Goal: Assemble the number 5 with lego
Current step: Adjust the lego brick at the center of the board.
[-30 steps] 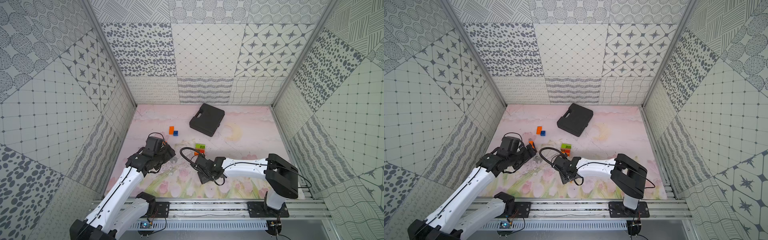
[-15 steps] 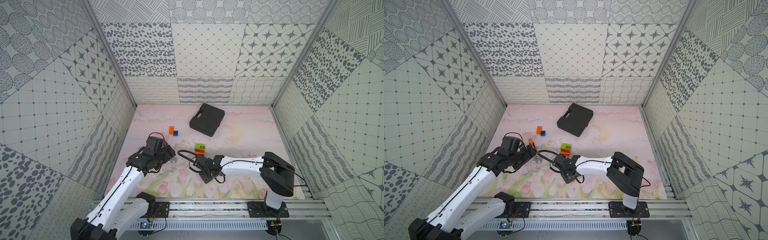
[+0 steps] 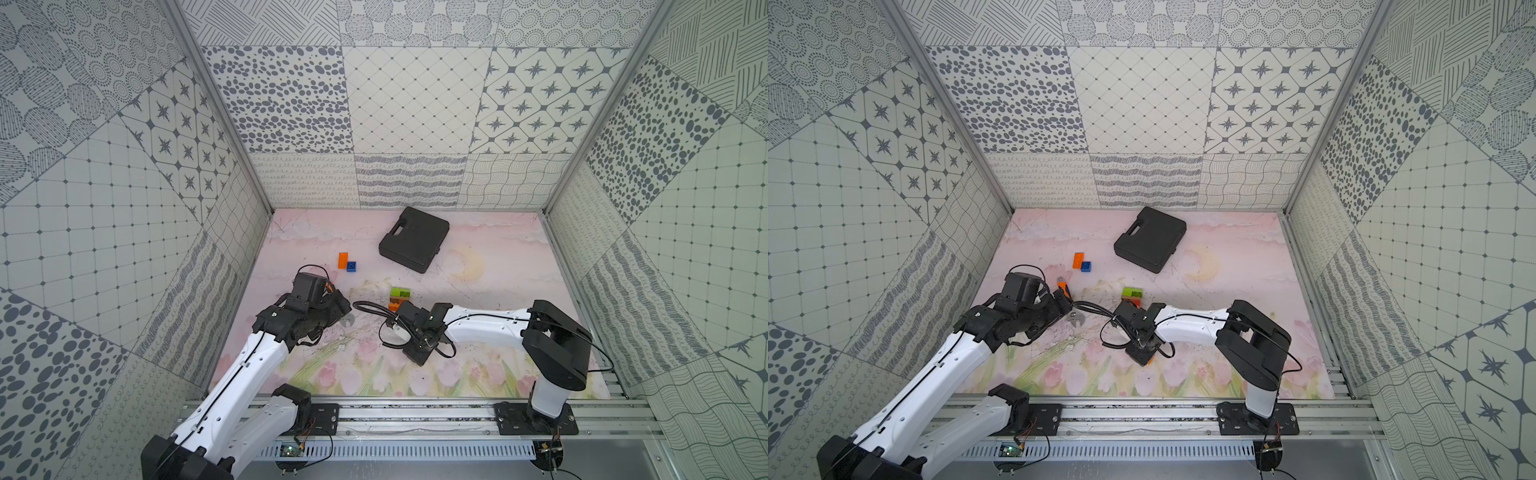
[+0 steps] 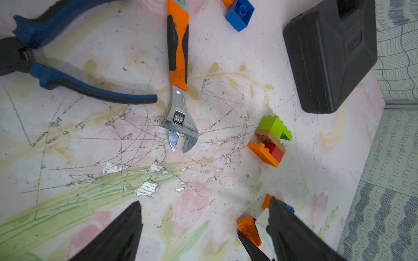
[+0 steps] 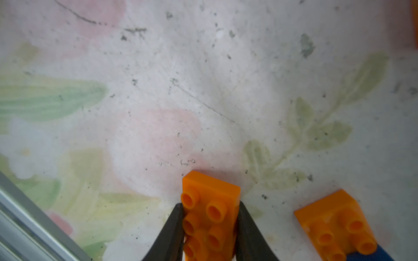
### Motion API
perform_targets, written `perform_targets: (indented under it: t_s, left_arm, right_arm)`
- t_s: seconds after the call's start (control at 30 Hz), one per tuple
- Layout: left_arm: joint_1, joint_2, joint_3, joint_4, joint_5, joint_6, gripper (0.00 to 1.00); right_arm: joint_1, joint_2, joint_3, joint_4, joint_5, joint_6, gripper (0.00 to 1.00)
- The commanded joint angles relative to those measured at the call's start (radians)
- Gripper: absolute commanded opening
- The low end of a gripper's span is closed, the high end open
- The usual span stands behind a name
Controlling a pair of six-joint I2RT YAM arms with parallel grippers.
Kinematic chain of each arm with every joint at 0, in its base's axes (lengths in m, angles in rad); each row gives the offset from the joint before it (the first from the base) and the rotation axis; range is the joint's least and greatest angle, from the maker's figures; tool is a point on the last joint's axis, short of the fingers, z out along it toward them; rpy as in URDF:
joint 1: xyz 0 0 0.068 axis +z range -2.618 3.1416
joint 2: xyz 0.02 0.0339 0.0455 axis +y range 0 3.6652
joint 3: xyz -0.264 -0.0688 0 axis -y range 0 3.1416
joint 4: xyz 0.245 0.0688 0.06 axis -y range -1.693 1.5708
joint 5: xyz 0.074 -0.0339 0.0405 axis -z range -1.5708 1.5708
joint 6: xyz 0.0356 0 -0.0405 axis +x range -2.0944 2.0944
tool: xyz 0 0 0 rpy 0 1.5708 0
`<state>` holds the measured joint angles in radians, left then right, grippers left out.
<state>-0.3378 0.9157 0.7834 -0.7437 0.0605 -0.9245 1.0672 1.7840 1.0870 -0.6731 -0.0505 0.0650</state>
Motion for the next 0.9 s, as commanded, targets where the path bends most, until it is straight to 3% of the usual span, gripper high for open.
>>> perform_targets:
  t_s: [0.0,0.4,0.47,0.53,0.8,0.87]
  left_arm:
    - [0.011,-0.001,0.027,-0.028,-0.023,0.028,0.91]
    - [0.013,-0.032,0.033,-0.052,-0.077,0.027,0.91]
    - [0.013,-0.036,0.032,-0.056,-0.079,0.031,0.91]
    - [0.013,-0.036,0.034,-0.058,-0.080,0.033,0.91]
    - [0.015,-0.057,0.033,-0.062,-0.106,0.032,0.91]
    - [0.016,-0.056,0.033,-0.060,-0.105,0.034,0.91]
  right_arm:
    - [0.010,0.036,0.009,-0.061,-0.112,-0.138,0.35]
    - [0.002,0.028,0.030,-0.080,0.036,-0.521,0.43]
    - [0.000,0.042,0.040,-0.090,0.043,-0.554,0.49]
    - [-0.004,0.042,0.042,-0.087,0.042,-0.566,0.50]
    - [-0.012,0.017,-0.001,-0.034,0.063,-0.586,0.24]
    - [-0.019,0.024,0.000,-0.039,0.040,-0.597,0.22]
